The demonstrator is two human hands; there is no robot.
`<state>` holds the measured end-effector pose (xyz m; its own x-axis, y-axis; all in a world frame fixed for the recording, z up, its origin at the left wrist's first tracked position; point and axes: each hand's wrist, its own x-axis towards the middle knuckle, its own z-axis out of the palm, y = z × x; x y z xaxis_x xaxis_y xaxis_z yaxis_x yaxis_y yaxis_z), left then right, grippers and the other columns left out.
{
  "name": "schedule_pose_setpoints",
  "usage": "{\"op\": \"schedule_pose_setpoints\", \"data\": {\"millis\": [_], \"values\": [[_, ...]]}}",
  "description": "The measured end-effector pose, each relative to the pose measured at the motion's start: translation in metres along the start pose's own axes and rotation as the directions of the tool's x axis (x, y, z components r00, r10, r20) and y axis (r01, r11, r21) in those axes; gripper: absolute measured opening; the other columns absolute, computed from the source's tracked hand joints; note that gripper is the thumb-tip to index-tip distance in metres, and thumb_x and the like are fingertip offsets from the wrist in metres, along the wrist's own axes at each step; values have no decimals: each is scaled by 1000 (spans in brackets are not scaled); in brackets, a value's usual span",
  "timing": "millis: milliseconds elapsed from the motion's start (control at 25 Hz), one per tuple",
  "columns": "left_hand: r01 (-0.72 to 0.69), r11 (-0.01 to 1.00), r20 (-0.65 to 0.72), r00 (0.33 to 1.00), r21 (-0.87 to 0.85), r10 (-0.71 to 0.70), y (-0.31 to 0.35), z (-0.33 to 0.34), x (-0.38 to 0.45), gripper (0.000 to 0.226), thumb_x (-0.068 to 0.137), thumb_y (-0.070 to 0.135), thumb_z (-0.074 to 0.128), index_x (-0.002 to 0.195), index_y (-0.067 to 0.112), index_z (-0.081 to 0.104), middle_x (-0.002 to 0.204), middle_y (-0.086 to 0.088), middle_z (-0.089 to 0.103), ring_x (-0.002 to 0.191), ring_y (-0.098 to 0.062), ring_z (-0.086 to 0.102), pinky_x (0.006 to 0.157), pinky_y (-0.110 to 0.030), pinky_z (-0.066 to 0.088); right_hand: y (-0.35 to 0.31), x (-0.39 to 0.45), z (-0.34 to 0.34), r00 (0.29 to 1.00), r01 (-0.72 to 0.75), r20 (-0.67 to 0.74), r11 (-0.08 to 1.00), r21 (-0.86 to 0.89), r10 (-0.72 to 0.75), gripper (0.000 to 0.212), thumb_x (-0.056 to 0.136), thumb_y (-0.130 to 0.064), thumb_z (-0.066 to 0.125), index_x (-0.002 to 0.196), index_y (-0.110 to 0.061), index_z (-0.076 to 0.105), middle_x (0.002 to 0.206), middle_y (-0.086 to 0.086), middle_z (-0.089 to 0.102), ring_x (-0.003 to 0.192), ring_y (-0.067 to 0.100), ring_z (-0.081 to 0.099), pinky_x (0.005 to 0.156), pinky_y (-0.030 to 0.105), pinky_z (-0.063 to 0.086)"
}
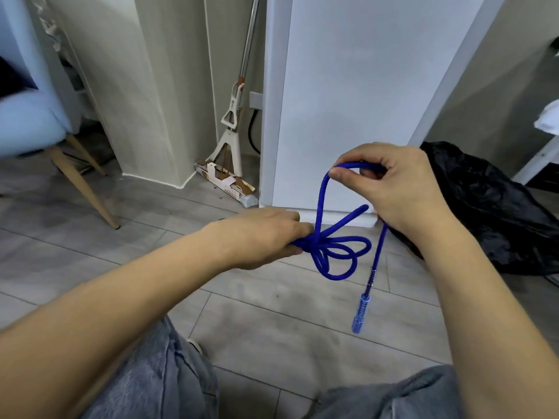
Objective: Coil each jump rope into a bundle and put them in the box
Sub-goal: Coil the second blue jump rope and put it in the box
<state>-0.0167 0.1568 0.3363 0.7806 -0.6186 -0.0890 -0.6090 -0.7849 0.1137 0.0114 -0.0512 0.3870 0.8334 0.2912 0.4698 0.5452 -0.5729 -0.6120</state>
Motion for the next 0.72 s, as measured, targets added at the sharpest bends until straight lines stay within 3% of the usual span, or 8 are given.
{"op": "schedule_pose_setpoints", "data": {"millis": [120, 200, 320, 360, 440, 560, 640, 720], "values": [[-203, 920, -207, 969, -334, 138, 19, -14, -13, 13, 100, 35, 52, 104, 22, 56, 90, 4, 51, 83, -15, 52, 76, -35, 47, 32, 4, -5, 968, -249, 81, 904, 348, 236, 4, 84, -18, 79, 86, -14, 78, 69, -1, 72, 62, 7, 60, 64, 20, 48], [-257, 825, -327, 940, -503, 93, 24, -21, -16, 15, 100, 35, 54, 95, 21, 54, 80, 2, 52, 71, -17, 50, 67, -32, 45, 58, -1, -6, 906, -417, 273, 800, 432, 325, 12, 87, -18, 72, 88, -6, 76, 71, 9, 60, 64, 14, 54, 66, 28, 43], [-188, 801, -411, 908, -568, -78, 20, -24, -13, 16, 99, 42, 50, 96, 27, 56, 74, -2, 59, 65, -17, 53, 61, -32, 47, 67, -9, 10, 837, -479, 466, 793, 376, 285, 18, 96, -14, 62, 89, -18, 78, 68, 9, 38, 59, 19, 33, 57, 36, 25], [-139, 810, -431, 890, -570, -150, 13, -23, -11, 14, 100, 43, 48, 93, 31, 52, 70, 0, 60, 61, -14, 56, 59, -30, 48, 63, -10, 19, 810, -522, 501, 767, 374, 307, 16, 96, -20, 65, 88, -20, 79, 68, 11, 26, 60, 21, 22, 58, 37, 18], [17, 826, -430, 848, -563, -310, -6, -19, -8, 16, 100, 45, 46, 91, 32, 47, 65, 1, 61, 56, -12, 61, 56, -28, 48, 48, -11, 35, 760, -592, 551, 718, 367, 345, 22, 94, -32, 65, 99, -18, 81, 72, 12, 18, 61, 20, 17, 58, 35, 14], [282, 826, -397, 772, -487, -497, -35, -10, -3, 23, 101, 44, 44, 100, 21, 43, 70, 3, 57, 60, -19, 57, 52, -29, 39, 31, -17, 52, 760, -546, 571, 780, 304, 309, 23, 99, -32, 59, 106, -24, 79, 65, 5, 29, 57, 17, 22, 52, 26, 20], [395, 784, -378, 713, -478, -590, -43, -8, -1, 25, 102, 42, 45, 106, 18, 36, 77, 2, 56, 62, -19, 55, 53, -31, 39, 22, -19, 54, 790, -423, 561, 882, 209, 246, 22, 101, -30, 56, 106, -29, 78, 60, -4, 40, 54, 13, 30, 51, 20, 29], [494, 789, -398, 684, -364, -612, -47, -10, -1, 24, 102, 40, 46, 108, 19, 34, 82, 1, 55, 64, -24, 53, 58, -35, 40, 14, -17, 50, 848, -247, 501, 965, 84, 173, 21, 102, -28, 54, 105, -32, 75, 59, -13, 48, 57, 7, 38, 57, 17, 34]]}}
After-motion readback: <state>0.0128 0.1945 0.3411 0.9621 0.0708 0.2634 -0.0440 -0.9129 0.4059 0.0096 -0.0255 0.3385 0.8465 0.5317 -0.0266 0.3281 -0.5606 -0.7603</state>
